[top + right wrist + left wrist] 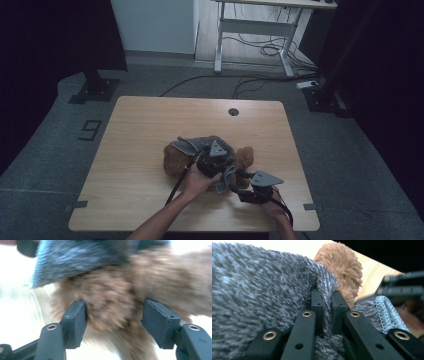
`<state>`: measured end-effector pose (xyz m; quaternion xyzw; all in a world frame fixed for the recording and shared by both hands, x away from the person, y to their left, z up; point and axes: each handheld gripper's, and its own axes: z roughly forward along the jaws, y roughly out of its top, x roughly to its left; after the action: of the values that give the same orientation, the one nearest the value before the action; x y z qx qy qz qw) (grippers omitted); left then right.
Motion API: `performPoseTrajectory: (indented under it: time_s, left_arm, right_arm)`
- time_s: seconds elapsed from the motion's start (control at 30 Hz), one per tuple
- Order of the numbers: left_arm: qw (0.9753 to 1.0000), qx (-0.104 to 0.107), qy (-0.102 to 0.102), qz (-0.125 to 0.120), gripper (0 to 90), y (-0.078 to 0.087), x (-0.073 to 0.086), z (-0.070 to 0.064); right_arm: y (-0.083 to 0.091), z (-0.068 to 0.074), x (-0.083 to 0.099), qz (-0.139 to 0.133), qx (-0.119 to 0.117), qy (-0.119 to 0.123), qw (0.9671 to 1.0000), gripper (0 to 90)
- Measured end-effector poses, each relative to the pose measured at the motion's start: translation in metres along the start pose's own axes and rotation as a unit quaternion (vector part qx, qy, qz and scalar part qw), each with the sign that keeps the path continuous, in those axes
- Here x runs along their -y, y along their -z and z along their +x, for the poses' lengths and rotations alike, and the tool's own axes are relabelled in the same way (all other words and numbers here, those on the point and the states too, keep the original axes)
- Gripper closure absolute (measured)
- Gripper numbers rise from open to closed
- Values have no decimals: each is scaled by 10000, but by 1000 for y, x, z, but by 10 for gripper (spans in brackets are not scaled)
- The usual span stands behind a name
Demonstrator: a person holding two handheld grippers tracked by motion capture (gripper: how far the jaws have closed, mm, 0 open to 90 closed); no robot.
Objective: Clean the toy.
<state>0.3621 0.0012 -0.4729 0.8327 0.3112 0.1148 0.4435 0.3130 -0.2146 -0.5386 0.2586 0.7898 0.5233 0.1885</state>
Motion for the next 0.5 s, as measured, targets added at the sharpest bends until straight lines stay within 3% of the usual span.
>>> performPoseTrajectory:
  time_s: [0.1,0.37,0.5]
  left_arm:
    - [10000,-22,-42,-41,834,1,4,-3]
    - [9998,109,-21,-159,834,10,15,-10]
    - [9996,158,-33,-233,835,14,21,-15]
  right_arm:
    - [13,-11,4,-57,92,-321,9994,313]
    - [2,-15,7,339,344,-374,9981,269]
    - [9,-20,4,121,182,-613,9979,246]
